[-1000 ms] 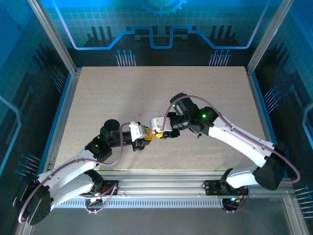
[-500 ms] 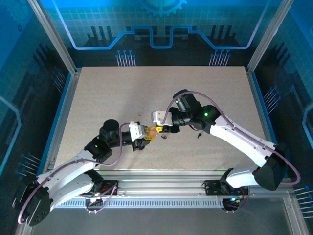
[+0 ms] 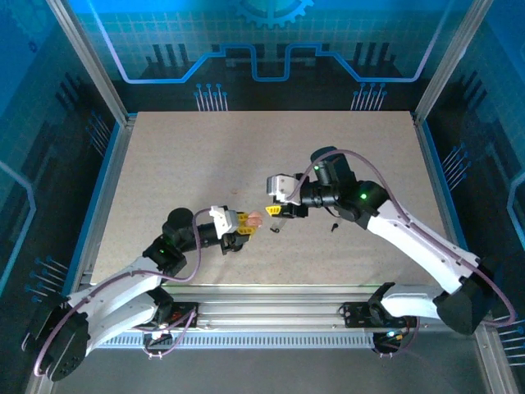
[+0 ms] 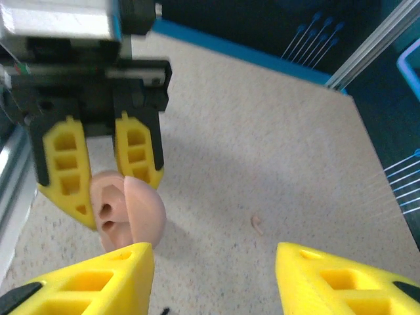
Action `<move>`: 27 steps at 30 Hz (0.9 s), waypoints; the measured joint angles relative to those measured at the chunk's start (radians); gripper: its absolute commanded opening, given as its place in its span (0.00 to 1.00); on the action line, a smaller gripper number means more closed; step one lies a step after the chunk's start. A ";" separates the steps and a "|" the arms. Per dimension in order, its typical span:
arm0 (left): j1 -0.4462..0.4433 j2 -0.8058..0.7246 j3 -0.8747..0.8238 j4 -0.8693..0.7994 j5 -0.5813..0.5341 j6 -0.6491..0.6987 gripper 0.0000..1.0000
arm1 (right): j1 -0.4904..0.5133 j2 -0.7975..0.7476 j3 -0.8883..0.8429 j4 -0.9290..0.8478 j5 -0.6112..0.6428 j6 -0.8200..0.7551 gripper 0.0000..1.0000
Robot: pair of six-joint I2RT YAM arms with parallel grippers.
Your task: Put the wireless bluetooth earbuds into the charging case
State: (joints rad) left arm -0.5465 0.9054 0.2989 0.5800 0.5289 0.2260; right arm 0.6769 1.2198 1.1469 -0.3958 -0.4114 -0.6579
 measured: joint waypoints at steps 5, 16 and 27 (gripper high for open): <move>0.068 0.004 -0.061 0.155 -0.002 -0.082 0.09 | -0.056 -0.044 -0.037 0.077 -0.059 0.123 0.53; 0.163 -0.021 -0.212 0.449 -0.070 -0.189 0.09 | -0.058 0.239 0.085 0.066 0.031 0.514 0.50; 0.236 -0.232 -0.285 0.512 -0.229 -0.225 0.08 | -0.039 0.645 0.486 -0.124 0.231 0.689 0.46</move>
State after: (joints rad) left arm -0.3107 0.6735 0.0139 1.0916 0.2996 0.0013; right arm 0.6380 1.8645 1.6325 -0.5194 -0.1802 0.0311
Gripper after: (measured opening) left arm 0.210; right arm 0.459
